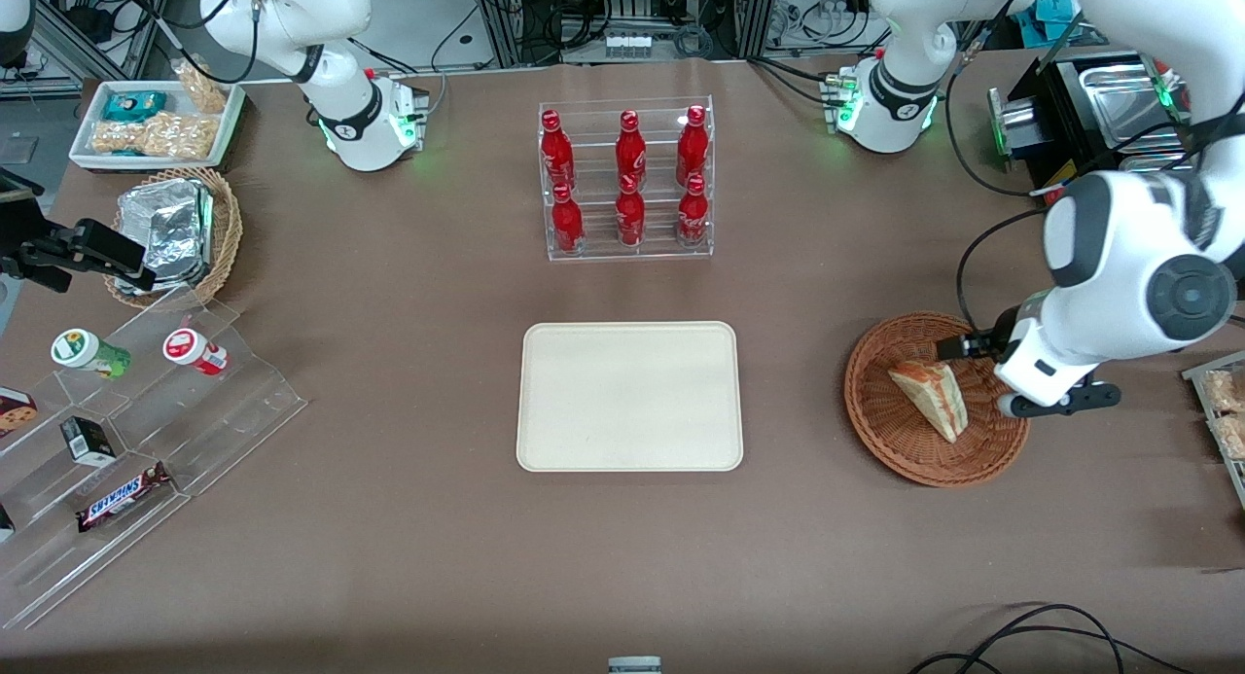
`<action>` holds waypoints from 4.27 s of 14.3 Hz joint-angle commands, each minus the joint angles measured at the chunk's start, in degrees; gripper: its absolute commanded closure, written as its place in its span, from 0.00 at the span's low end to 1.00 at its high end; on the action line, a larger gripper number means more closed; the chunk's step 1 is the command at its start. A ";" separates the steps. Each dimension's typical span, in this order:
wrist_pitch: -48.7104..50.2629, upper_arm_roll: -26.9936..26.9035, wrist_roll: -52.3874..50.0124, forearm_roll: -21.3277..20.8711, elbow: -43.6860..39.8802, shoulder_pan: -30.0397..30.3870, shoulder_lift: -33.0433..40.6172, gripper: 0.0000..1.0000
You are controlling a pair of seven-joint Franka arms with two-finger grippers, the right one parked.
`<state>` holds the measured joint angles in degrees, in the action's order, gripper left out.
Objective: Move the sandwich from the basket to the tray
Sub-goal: 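Move the left gripper down over the sandwich in the wicker basket, then close the left gripper on the sandwich and lift it from the basket, then carry the sandwich with the left gripper over the white tray, then lower the sandwich onto the tray and open the left gripper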
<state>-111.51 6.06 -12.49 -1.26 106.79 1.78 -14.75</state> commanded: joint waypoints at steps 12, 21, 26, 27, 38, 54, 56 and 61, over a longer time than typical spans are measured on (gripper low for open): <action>-21.91 0.00 -47.63 -0.41 7.82 -0.20 -8.89 0.72; 5.61 0.79 -47.19 -6.05 -5.36 -6.60 -5.64 0.88; -5.10 11.49 -37.97 -2.53 -10.43 -8.73 -13.35 0.92; -5.82 14.21 -37.88 -2.18 -13.77 -8.73 -16.16 0.92; -16.81 16.88 -47.45 -15.18 -31.20 -26.48 -34.99 0.95; -6.82 17.23 -47.46 -11.14 -30.50 -25.69 -25.89 0.00; 1.08 16.97 -47.10 -11.40 -30.59 -25.60 -20.61 0.00; 12.71 13.54 -47.19 -12.01 -30.15 -23.49 -14.44 0.00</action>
<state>-100.68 20.93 -59.42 -13.36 74.51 -23.30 -30.52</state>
